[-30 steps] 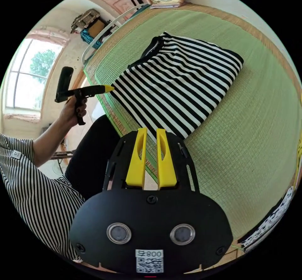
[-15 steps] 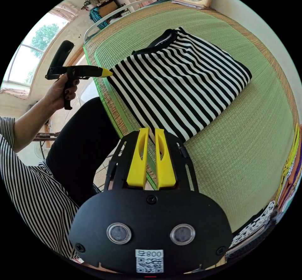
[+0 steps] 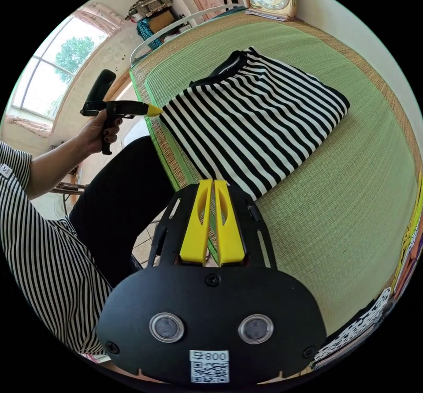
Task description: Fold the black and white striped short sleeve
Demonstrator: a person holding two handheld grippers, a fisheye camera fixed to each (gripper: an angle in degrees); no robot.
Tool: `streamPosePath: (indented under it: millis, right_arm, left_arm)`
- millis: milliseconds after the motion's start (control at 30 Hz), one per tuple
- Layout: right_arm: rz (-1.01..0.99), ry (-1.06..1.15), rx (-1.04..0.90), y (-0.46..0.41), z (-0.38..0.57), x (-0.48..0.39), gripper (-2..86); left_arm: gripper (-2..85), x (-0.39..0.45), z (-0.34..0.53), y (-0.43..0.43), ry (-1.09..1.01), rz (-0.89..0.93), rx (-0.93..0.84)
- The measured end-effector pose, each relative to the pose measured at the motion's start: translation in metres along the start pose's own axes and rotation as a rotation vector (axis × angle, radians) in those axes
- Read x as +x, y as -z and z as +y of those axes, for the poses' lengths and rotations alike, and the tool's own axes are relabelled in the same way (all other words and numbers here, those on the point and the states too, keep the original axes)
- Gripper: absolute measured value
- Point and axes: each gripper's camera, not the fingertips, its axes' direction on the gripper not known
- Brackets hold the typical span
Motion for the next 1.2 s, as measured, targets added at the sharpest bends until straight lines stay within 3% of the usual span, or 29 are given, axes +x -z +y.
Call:
streamPosePath:
  millis: [233, 367, 600, 800, 933, 1200]
  right_arm:
    - [-0.004, 0.020, -0.012, -0.002, 0.002, 0.006, 0.2]
    - [-0.105, -0.045, 0.012, 0.003, 0.012, 0.026, 0.1]
    - [-0.315, -0.276, 0.097, 0.021, 0.062, 0.088, 0.8]
    - [-0.482, -0.470, 0.183, 0.031, 0.103, 0.148, 3.9]
    - [-0.584, -0.535, 0.194, 0.022, 0.109, 0.170, 5.7]
    - [-0.745, -0.619, 0.234, 0.012, 0.113, 0.200, 7.0]
  left_arm:
    - [3.1, 0.051, 0.008, -0.022, -0.104, 0.010, 0.007]
    - [3.6, 0.092, 0.008, -0.046, -0.229, -0.001, -0.022]
    - [6.2, 0.168, 0.018, -0.135, -0.482, -0.015, -0.262]
    - [6.5, 0.214, 0.036, -0.201, -0.668, -0.207, -0.392]
    - [2.7, 0.225, 0.045, -0.221, -0.705, -0.345, -0.416]
    - [0.4, 0.228, 0.050, -0.223, -0.685, -0.311, -0.394]
